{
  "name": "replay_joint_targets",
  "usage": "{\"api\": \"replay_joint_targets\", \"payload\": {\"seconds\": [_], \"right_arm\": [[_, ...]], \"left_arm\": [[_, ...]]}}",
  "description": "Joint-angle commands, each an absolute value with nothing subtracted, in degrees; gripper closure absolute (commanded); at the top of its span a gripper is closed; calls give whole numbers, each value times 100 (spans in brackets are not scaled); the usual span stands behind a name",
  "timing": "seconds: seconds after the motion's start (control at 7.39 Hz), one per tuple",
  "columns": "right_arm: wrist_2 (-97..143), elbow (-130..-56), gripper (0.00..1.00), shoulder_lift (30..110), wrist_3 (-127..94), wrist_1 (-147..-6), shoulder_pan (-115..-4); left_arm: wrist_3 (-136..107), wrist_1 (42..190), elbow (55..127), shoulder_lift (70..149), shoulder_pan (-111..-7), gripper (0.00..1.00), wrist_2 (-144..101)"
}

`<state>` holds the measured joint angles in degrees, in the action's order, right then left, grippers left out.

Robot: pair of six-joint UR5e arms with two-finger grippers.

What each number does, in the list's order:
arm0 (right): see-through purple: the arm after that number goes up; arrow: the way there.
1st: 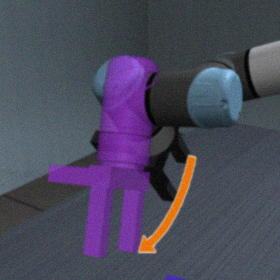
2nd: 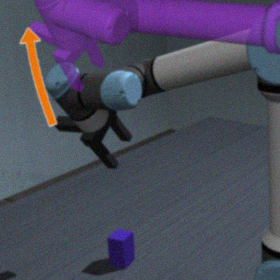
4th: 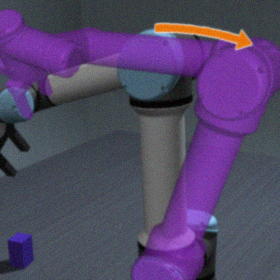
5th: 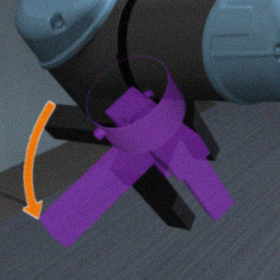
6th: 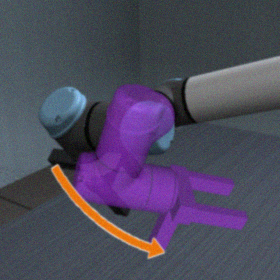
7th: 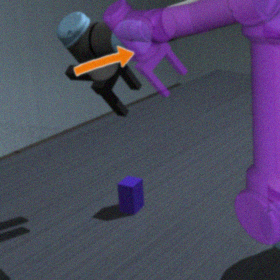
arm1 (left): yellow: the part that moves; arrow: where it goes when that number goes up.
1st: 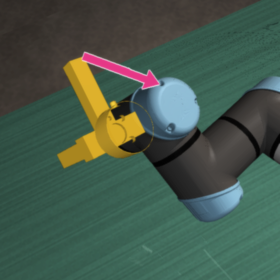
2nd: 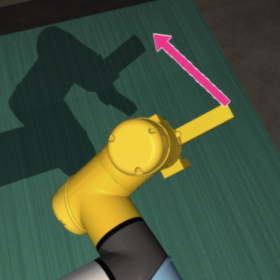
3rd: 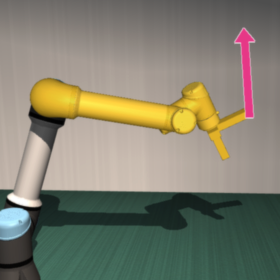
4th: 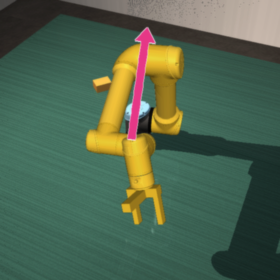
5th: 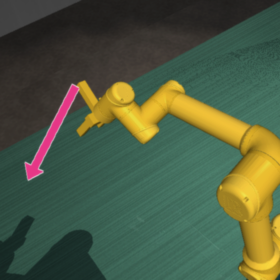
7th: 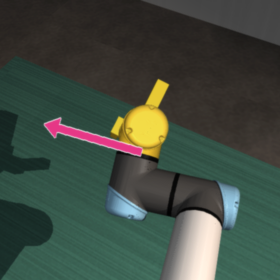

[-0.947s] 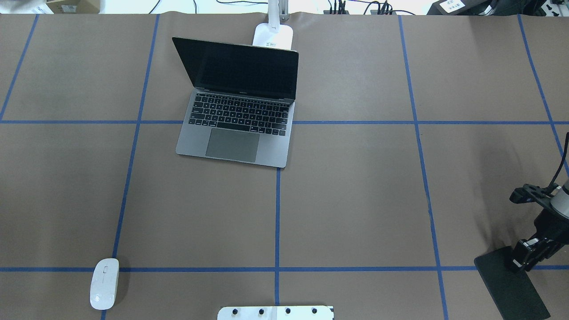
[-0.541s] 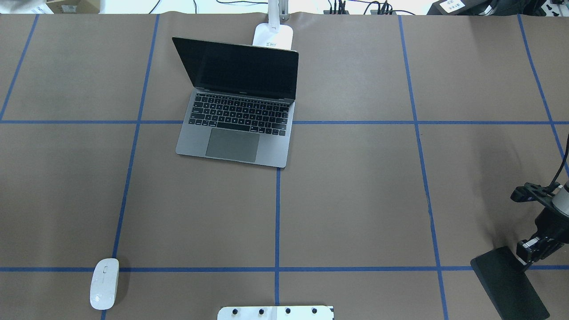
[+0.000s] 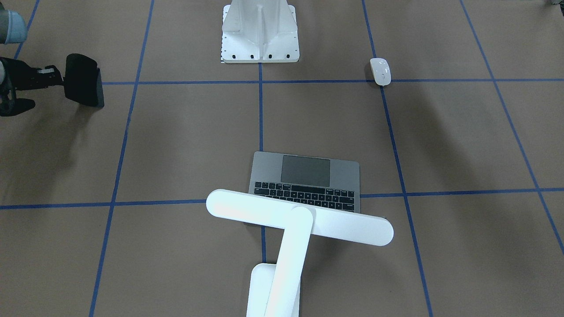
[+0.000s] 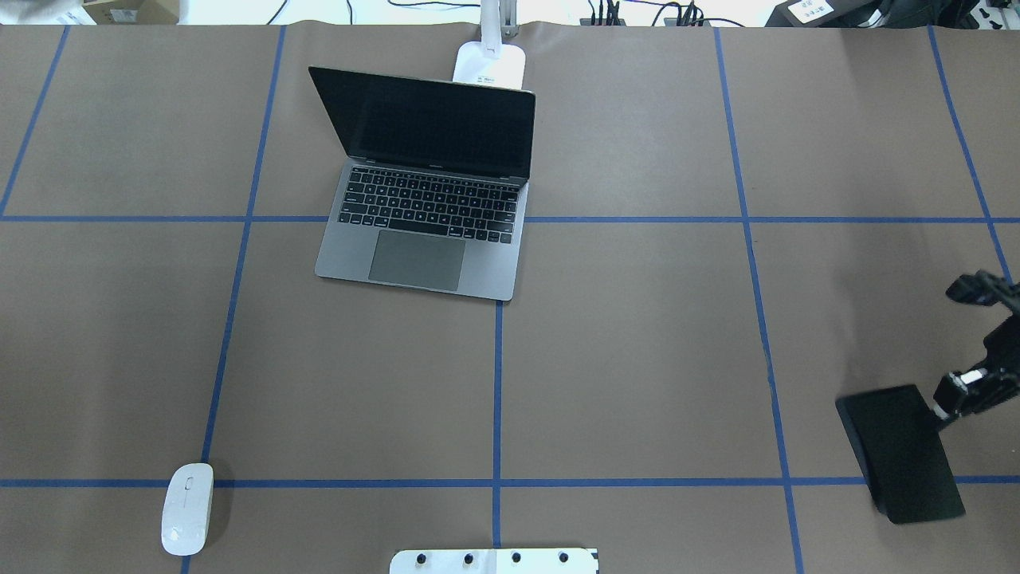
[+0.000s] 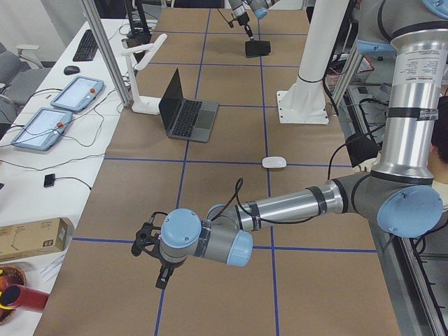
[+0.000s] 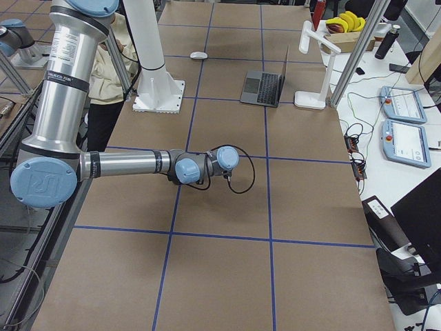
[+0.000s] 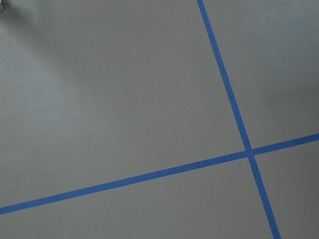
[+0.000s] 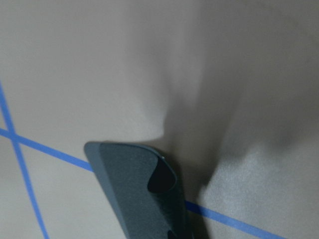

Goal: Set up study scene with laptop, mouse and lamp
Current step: 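Lift and carry the mousepad with the right gripper beside the laptop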

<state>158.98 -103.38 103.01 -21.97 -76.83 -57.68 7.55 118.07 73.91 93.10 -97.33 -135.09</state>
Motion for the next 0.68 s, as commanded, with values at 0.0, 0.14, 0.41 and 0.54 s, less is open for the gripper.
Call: {"api": "replay_joint_targets", "payload": {"seconds": [0.0, 0.14, 0.41, 0.54], "right_arm": [[15935, -10485, 100, 9619, -3151, -7699, -6308], [15874, -10494, 100, 9293, -3529, -7699, -6441], [15402, -10485, 100, 8608, -4207, -7717, -6521], [14990, -10494, 100, 8283, -4645, -7769, -6443]], "left_arm": [[782, 11777, 7392, 9316, -9747, 0, -13509], [791, 11777, 7392, 9316, -9747, 0, -13517], [782, 11777, 7392, 9316, -9747, 0, -13518], [782, 11777, 7392, 9316, -9747, 0, -13518]]}}
